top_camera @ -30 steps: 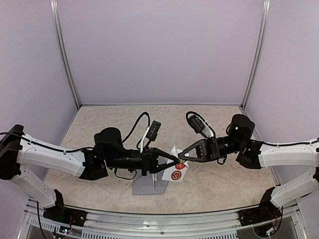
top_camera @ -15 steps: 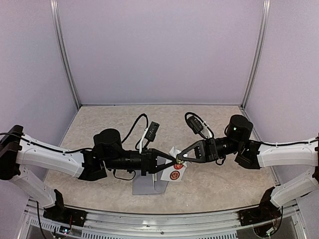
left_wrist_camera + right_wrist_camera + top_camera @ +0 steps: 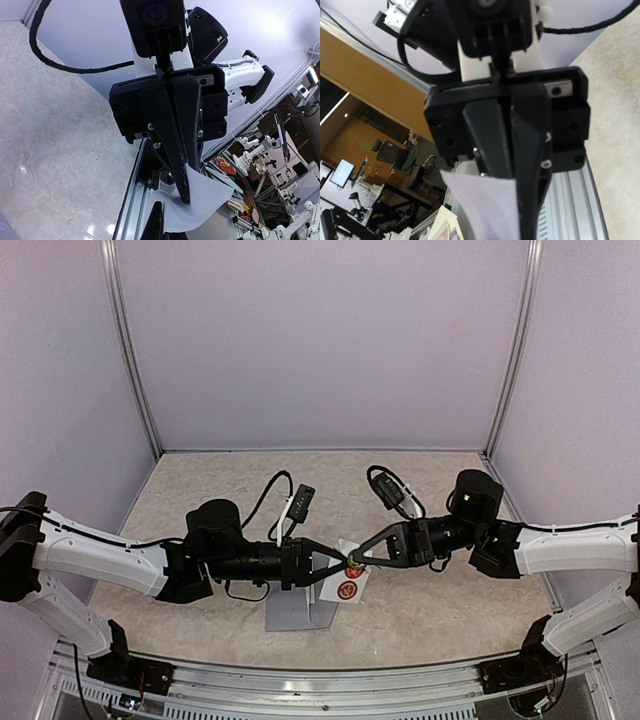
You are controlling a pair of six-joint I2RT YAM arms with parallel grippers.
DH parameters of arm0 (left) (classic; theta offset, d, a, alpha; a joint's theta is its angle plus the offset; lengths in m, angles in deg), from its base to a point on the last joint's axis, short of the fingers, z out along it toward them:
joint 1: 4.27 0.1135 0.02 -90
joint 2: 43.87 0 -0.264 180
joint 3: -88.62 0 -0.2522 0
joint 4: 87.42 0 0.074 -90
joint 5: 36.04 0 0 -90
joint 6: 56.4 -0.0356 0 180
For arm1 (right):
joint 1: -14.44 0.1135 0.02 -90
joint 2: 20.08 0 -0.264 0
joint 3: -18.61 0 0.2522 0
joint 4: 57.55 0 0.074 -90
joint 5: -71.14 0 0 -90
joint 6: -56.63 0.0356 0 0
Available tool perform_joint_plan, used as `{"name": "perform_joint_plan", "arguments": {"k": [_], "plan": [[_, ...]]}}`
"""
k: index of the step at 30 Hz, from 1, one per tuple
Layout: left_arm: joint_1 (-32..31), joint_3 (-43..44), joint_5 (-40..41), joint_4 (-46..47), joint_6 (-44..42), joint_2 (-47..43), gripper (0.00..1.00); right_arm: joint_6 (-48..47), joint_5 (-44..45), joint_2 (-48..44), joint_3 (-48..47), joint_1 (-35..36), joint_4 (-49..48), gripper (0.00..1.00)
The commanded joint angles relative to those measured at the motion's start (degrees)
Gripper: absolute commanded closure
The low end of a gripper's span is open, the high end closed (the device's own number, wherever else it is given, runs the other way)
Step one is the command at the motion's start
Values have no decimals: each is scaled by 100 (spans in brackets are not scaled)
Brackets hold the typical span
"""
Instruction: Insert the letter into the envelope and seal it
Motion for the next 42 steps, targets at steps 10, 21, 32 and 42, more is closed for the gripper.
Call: {"name": "perform_joint_plan", "arguments": {"k": [10, 21, 32, 42], "plan": [[310, -127, 680, 242, 279, -193, 93, -255, 139, -125, -82, 194, 364, 100], [352, -301, 1787, -1326, -601, -1622, 57, -554, 1600, -452, -109, 101, 1074, 100], [-178, 131, 857, -808, -308, -888, 59, -521, 1771, -270, -301, 97, 863, 100], [-168, 205, 746, -283, 108, -307, 66, -519, 1611, -224, -328, 145, 745, 100]]}}
